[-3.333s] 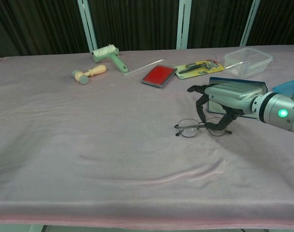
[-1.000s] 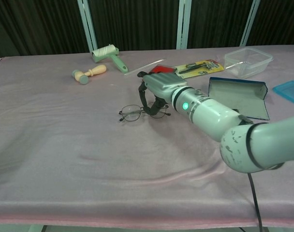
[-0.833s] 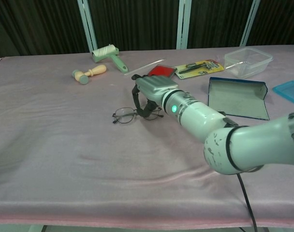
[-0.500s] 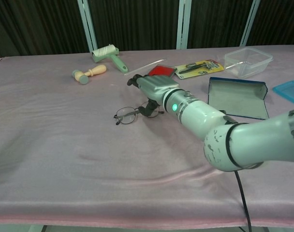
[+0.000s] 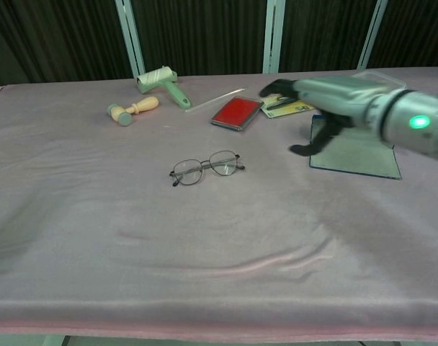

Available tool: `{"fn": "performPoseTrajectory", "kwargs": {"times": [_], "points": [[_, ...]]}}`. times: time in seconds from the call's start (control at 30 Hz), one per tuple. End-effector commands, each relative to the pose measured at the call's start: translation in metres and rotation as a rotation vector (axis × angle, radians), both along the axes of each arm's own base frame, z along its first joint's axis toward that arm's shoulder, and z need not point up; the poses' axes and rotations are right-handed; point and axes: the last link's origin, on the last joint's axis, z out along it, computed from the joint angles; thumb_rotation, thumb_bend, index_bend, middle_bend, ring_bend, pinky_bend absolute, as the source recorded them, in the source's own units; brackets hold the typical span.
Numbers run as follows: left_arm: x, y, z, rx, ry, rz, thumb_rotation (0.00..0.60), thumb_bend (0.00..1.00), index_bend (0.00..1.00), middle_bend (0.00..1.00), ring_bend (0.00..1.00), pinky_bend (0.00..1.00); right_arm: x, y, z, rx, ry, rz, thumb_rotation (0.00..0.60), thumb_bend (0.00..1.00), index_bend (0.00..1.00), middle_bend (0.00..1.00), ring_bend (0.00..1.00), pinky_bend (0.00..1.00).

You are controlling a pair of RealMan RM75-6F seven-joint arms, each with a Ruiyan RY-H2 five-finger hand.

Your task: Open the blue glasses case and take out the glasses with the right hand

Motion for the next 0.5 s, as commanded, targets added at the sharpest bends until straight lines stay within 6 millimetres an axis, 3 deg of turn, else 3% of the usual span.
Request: {"fn": "performPoseTrajectory", "kwargs": {"times": [0.03, 0.2, 0.37, 0.5], "points": [[-0.001, 0.001, 0.004, 0.063, 0.017, 0.006, 0.600, 0.45, 0.00, 0.00, 0.00, 0.00, -0.106, 0.105, 0.086, -0.168, 0.113, -0.157, 0.600, 0.44, 0.09, 0.00, 0.00, 0.00], [-0.002, 0.001, 0.006, 0.133, 0.045, 0.014, 0.600, 0.45, 0.00, 0.00, 0.00, 0.00, -0.150, 0.148, 0.107, -0.286, 0.077, -0.251, 0.600, 0.41, 0.09, 0.00, 0.00, 0.00], [0.001, -0.003, 0.003, 0.112, 0.051, -0.003, 0.600, 0.45, 0.00, 0.00, 0.00, 0.00, -0.150, 0.151, 0.121, -0.353, 0.036, -0.224, 0.600, 0.39, 0.09, 0.00, 0.00, 0.00], [0.002, -0.005, -0.001, 0.090, 0.064, -0.007, 0.600, 0.45, 0.00, 0.00, 0.00, 0.00, -0.152, 0.151, 0.118, -0.325, 0.038, -0.231, 0.600, 0.39, 0.09, 0.00, 0.00, 0.00]]}}
